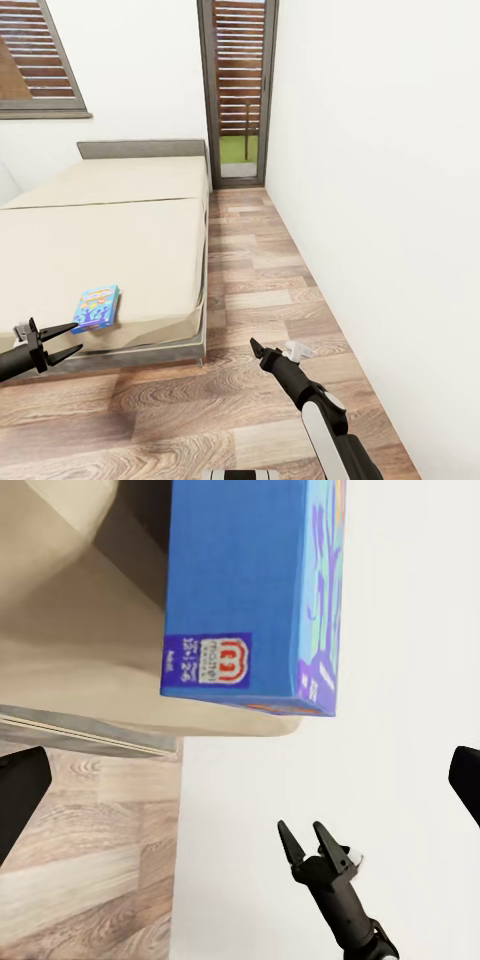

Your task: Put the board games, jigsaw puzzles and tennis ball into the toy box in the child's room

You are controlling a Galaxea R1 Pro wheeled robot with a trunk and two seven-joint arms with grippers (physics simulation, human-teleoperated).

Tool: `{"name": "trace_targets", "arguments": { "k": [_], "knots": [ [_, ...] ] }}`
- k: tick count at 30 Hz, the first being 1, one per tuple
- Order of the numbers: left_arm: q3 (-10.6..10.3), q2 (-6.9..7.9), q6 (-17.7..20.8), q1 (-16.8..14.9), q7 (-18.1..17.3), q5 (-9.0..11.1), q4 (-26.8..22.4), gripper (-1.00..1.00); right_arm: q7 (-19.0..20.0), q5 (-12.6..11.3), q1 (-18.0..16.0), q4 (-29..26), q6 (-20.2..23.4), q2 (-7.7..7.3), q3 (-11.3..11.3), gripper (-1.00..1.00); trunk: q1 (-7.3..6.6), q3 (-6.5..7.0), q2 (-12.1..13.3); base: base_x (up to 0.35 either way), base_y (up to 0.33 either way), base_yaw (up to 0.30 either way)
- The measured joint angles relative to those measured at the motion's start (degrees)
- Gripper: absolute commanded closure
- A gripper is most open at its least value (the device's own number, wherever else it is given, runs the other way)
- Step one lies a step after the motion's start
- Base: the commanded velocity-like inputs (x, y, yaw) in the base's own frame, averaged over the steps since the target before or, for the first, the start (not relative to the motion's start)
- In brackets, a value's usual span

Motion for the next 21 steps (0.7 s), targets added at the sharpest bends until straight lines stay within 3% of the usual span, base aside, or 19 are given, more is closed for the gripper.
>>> {"name": "trace_targets", "arguments": {
  "k": [8,21],
  "knots": [
    [0.0,0.00,0.0,0.0,0.0,0.0,0.0,-1.00,0.0,0.0,0.0,0.0,0.0,-0.01,-0.1,-1.00,0.00,0.00,0.0,0.004,0.000,0.000],
    [-0.1,0.04,0.5,0.0,-0.2,-0.5,0.0,-1.00,0.1,0.0,0.0,0.0,0.0,-0.01,-0.1,-1.00,-0.01,0.00,0.0,0.111,0.024,0.000]
  ]
}}
